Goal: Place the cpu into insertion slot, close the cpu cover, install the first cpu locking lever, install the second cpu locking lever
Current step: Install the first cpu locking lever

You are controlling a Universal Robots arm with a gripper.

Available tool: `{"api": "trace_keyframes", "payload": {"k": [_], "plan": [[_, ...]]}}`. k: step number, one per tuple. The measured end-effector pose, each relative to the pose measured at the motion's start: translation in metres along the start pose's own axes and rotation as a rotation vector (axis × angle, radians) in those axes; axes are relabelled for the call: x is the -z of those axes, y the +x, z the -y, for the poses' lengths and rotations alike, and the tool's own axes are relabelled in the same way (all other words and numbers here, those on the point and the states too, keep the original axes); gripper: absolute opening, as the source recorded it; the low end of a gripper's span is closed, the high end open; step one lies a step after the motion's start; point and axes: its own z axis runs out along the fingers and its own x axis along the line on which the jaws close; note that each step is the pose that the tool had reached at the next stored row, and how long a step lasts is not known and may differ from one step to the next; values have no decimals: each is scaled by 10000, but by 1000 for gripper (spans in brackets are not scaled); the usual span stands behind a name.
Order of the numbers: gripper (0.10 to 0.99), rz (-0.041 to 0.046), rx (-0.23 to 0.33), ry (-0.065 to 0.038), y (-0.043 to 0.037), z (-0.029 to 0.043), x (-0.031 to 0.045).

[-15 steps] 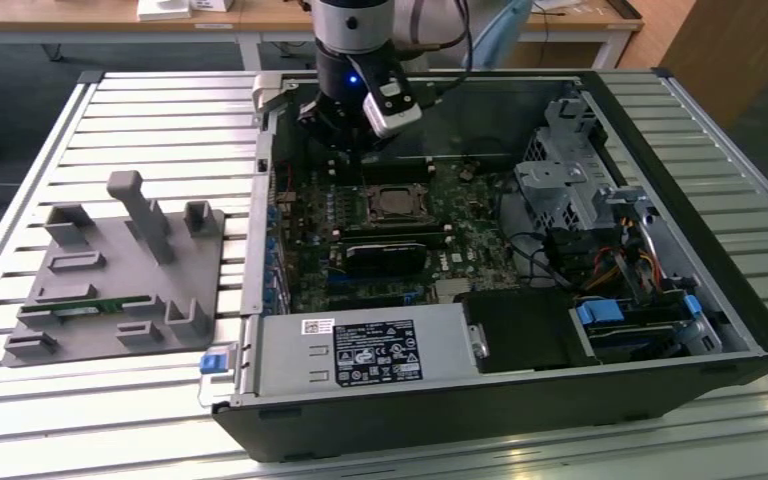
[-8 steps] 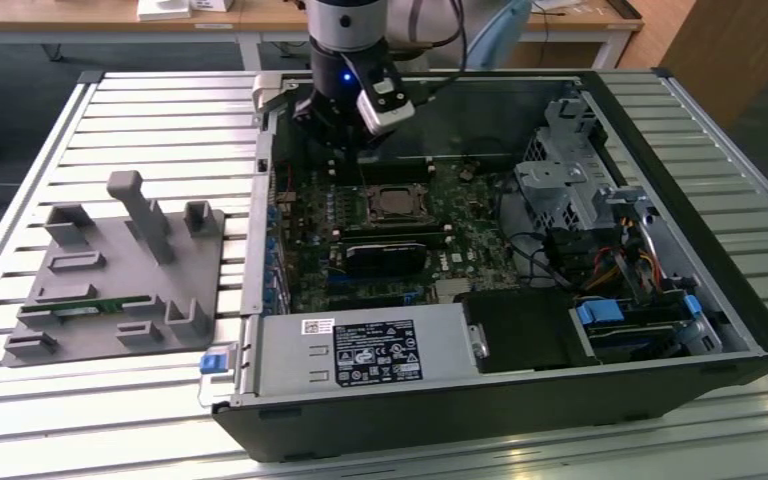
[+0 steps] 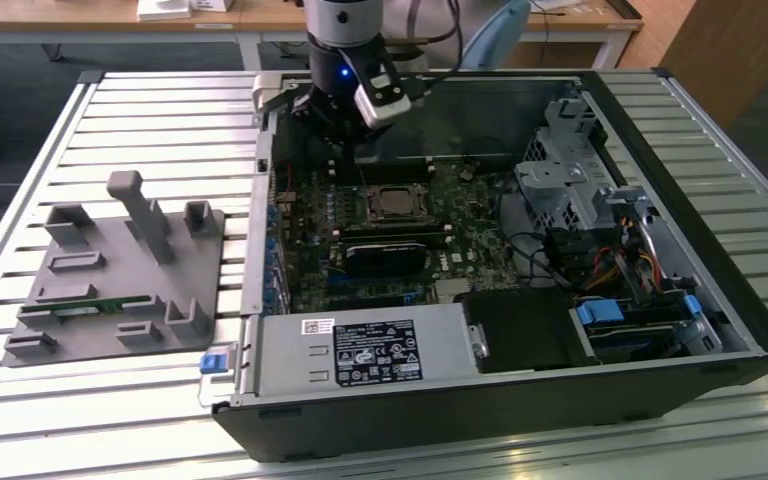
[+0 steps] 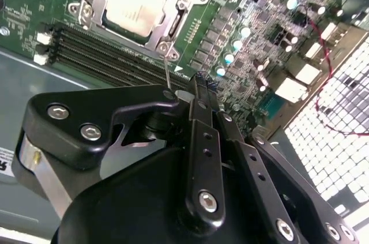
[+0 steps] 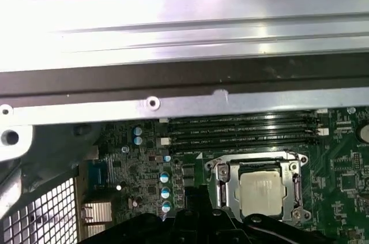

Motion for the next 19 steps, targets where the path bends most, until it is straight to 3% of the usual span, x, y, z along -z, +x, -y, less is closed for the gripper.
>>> {"api": "trace_keyframes", "payload": {"k": [9,19], "plan": [[106,-5,135,-1,5,-92,-27],[106,-8,154,-1,-155,-106,-30]]}}
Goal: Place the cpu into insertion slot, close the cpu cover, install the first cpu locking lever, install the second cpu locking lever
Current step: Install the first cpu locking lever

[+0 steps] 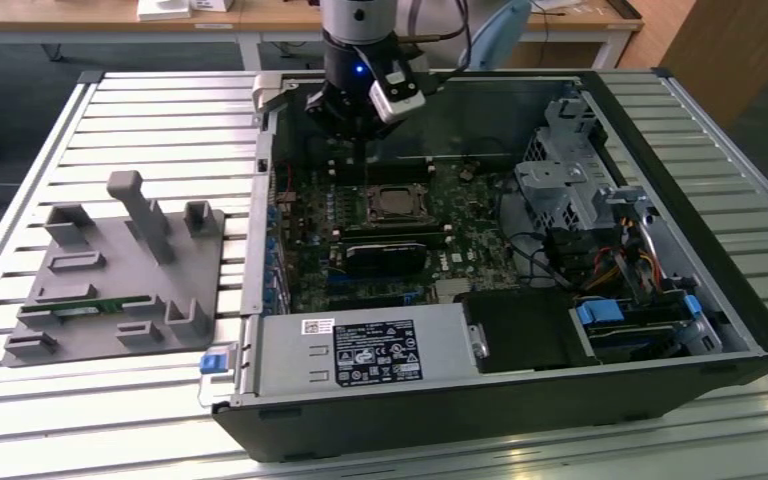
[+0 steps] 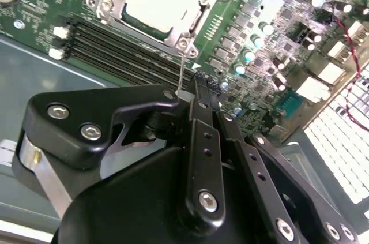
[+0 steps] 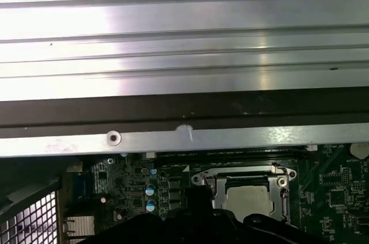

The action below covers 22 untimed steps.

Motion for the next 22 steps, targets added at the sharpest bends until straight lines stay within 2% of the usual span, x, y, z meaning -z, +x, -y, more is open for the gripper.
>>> {"api": "trace_keyframes", "payload": {"k": [5,10,11,14,15,22], "plan": [[106,-22,-1,1,-118,-8,-4],[106,-26,-2,2,-132,-9,-7],[106,-28,-1,-24,-132,-8,-8],[106,-62,-3,-526,-133,-5,-12],[106,-62,-3,-567,-134,1,-18],[106,-69,97,-569,-168,6,-76]]}}
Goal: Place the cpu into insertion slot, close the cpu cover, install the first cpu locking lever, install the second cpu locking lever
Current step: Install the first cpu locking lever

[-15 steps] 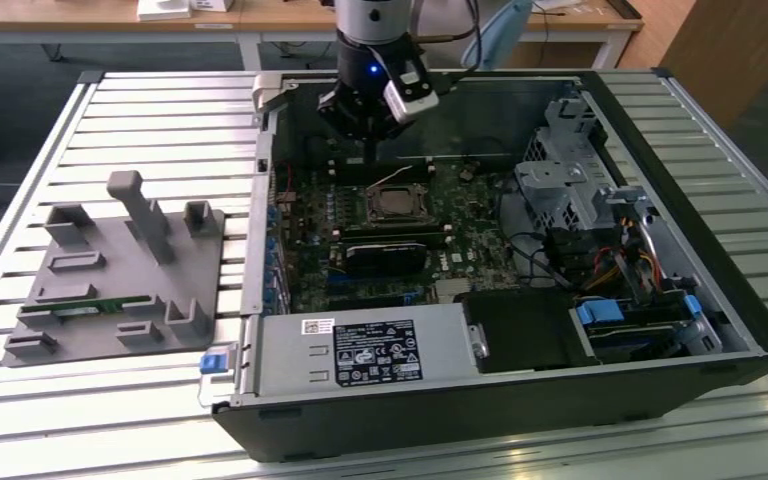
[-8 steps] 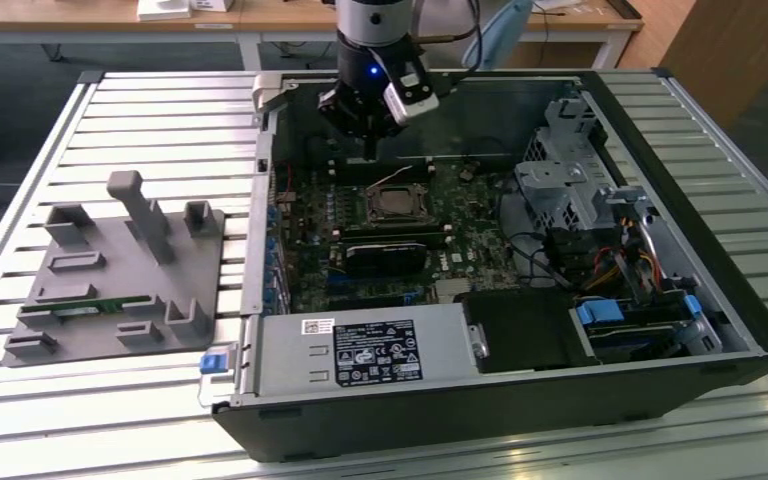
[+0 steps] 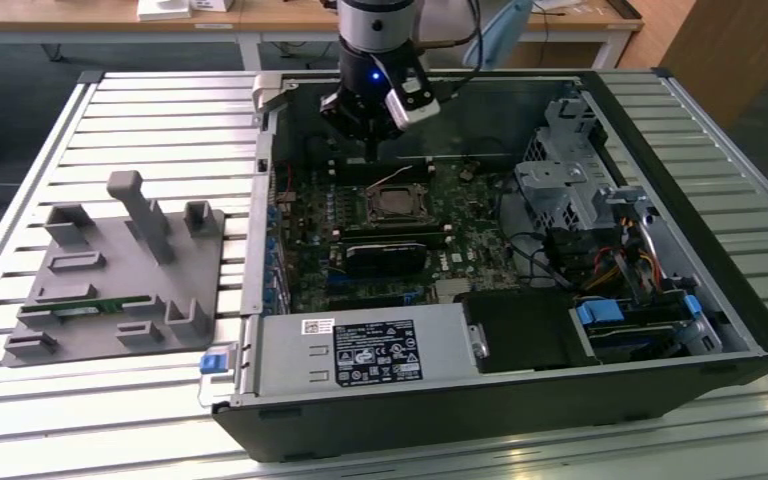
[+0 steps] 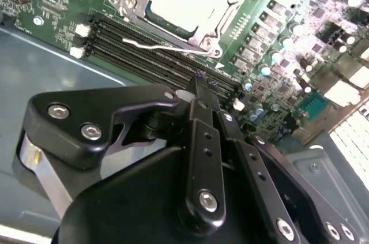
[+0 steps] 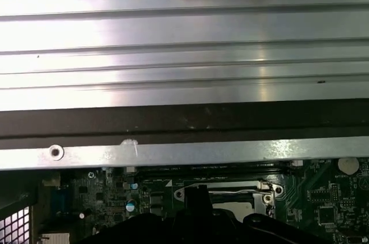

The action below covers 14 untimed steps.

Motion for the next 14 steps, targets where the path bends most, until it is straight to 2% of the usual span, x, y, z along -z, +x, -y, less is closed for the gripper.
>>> {"api": "trace_keyframes", "payload": {"k": [2,14], "plan": [[106,-9,110,-3,-45,0,-26],[106,-10,109,-2,-74,8,-96]]}}
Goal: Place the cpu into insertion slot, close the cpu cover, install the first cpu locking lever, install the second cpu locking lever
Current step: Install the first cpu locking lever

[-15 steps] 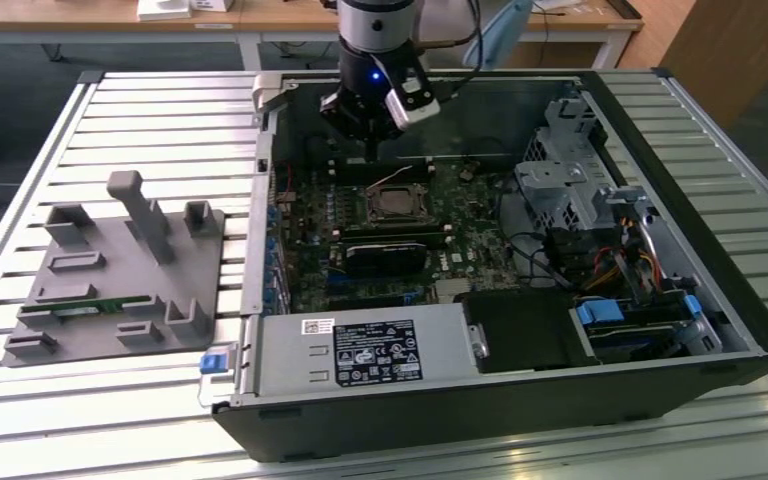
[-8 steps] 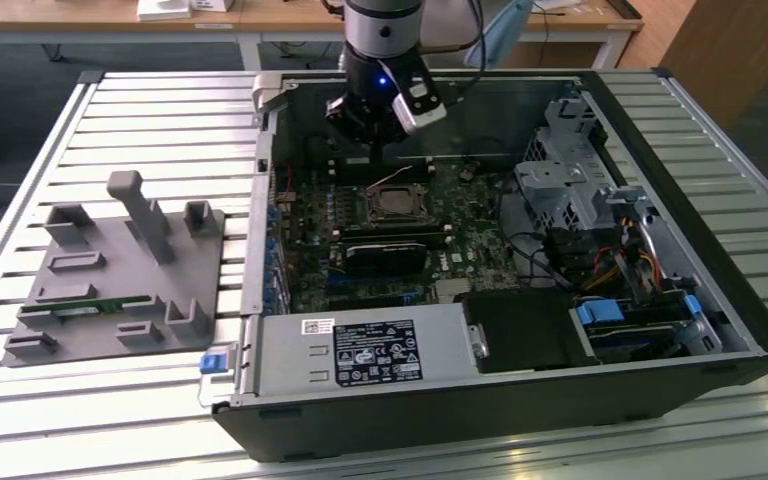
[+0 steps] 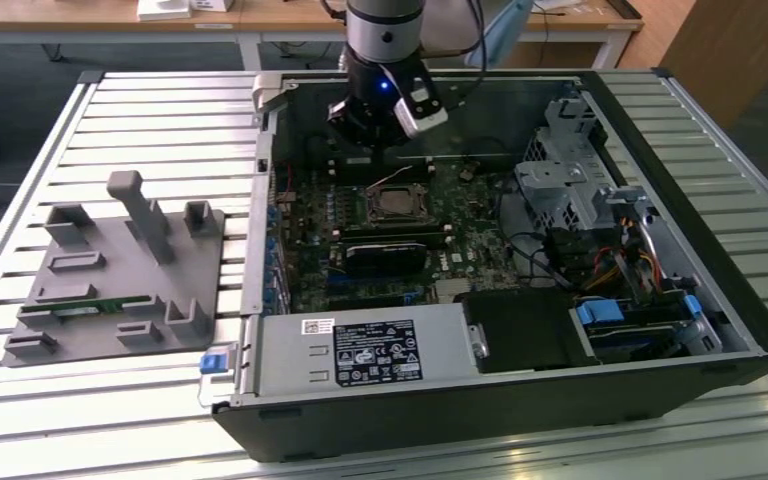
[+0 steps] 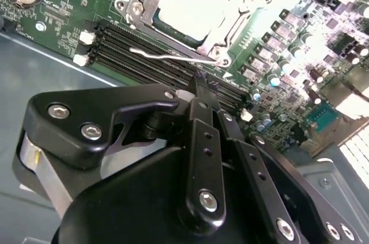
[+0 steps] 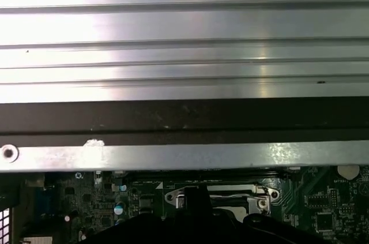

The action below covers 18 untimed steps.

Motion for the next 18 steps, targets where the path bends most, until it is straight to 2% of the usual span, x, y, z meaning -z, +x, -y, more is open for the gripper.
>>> {"api": "trace_keyframes", "payload": {"k": [6,18], "plan": [[106,1,1,-1,-47,1,-35],[106,-17,208,-2,-83,3,-79]]}}
